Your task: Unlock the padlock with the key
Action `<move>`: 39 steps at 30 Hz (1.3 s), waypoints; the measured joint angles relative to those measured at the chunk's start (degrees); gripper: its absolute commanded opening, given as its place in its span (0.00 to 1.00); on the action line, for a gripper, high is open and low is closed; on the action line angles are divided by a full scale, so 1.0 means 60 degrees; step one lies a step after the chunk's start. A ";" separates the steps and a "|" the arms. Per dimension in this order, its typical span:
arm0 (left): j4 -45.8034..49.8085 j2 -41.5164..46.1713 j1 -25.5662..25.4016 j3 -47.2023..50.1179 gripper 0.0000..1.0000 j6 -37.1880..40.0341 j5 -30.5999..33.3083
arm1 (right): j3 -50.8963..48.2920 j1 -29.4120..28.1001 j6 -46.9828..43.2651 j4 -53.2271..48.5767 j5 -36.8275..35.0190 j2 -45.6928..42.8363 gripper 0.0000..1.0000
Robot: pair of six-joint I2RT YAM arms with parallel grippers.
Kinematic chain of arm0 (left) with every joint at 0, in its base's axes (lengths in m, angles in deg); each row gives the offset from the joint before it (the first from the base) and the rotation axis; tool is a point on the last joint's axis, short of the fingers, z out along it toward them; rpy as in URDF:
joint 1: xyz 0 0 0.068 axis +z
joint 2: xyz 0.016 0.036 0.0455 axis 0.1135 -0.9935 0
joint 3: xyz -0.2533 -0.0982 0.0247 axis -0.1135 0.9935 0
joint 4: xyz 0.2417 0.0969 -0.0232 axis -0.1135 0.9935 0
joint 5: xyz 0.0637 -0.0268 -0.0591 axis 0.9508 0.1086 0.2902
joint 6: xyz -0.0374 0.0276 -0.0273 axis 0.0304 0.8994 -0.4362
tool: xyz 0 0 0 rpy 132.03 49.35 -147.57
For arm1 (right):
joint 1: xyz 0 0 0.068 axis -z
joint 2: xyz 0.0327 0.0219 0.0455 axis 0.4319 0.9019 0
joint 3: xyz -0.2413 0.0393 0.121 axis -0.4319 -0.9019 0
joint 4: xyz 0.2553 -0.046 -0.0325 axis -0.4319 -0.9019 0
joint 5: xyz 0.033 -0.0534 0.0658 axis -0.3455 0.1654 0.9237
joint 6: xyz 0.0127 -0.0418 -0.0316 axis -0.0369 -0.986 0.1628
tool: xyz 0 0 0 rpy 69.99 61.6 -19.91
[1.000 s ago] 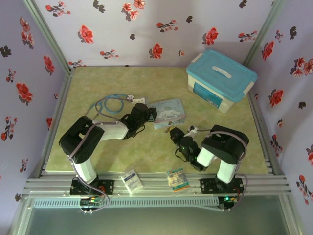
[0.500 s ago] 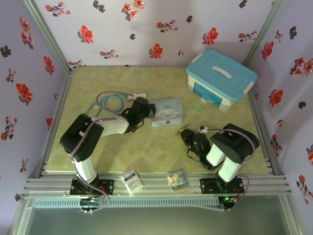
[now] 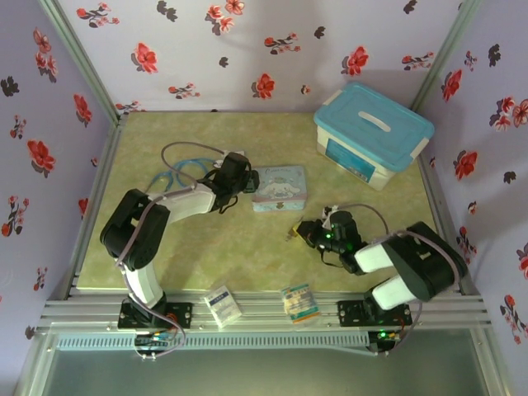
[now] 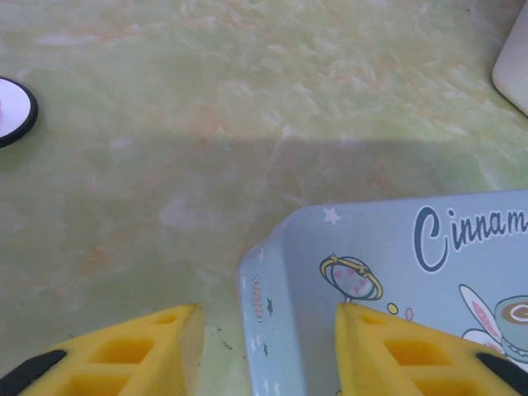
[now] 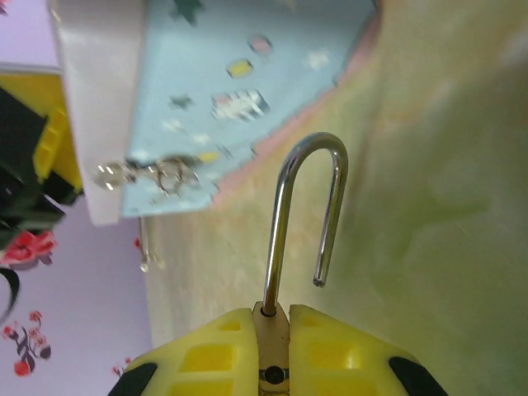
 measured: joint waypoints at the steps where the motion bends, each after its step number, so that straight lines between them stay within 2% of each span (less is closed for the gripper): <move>1: 0.0117 0.0004 0.0018 -0.0055 0.47 0.0033 -0.0004 | 0.0011 0.0117 -0.0226 -0.0685 0.0142 -0.0408 0.00; 6: 0.0656 0.0102 0.0146 -0.0226 0.50 0.0219 -0.0004 | 0.0390 0.0783 -0.1592 -0.4903 0.0331 -0.2976 0.00; 8: 0.0812 0.0215 0.0168 -0.0222 0.50 0.0229 0.0000 | 0.0758 0.1177 -0.2175 -0.6200 0.0423 -0.3399 0.00; 12: 0.0838 0.0699 0.0175 -0.0033 0.50 0.0229 0.0000 | 0.1373 0.1883 -0.3209 -0.7861 0.0798 -0.2677 0.00; 18: 0.0831 0.1198 0.0175 0.0302 0.49 0.0226 0.0000 | 0.1617 0.1920 -0.3745 -0.8612 0.1293 -0.2310 0.00; 23: 0.0776 0.1202 0.0175 0.0514 0.50 0.0168 -0.0007 | 0.2488 0.1851 -0.4288 -0.9963 0.0929 -0.2269 0.00; 27: 0.0758 0.1217 0.0175 0.0747 0.55 0.0117 -0.0011 | 0.3136 0.1643 -0.4758 -1.0630 0.0463 -0.1297 0.01; 29: 0.0761 0.1246 0.0175 0.0889 0.59 0.0084 -0.0015 | 0.3282 0.1490 -0.4903 -1.0754 0.0229 -0.1235 0.08; 31: 0.0783 0.1290 0.0175 0.0984 0.65 0.0073 -0.0036 | 0.3330 0.1428 -0.4976 -1.0888 0.0029 -0.1275 0.20; 33: 0.0787 0.1366 0.0175 0.1020 0.73 -0.0015 -0.0029 | 0.3406 0.1392 -0.5162 -1.1041 -0.0248 -0.1242 0.39; 39: 0.0750 0.1821 0.0171 0.1038 0.83 -0.0189 -0.0076 | 0.4197 0.1246 -0.5501 -1.1766 -0.0554 -0.0506 0.45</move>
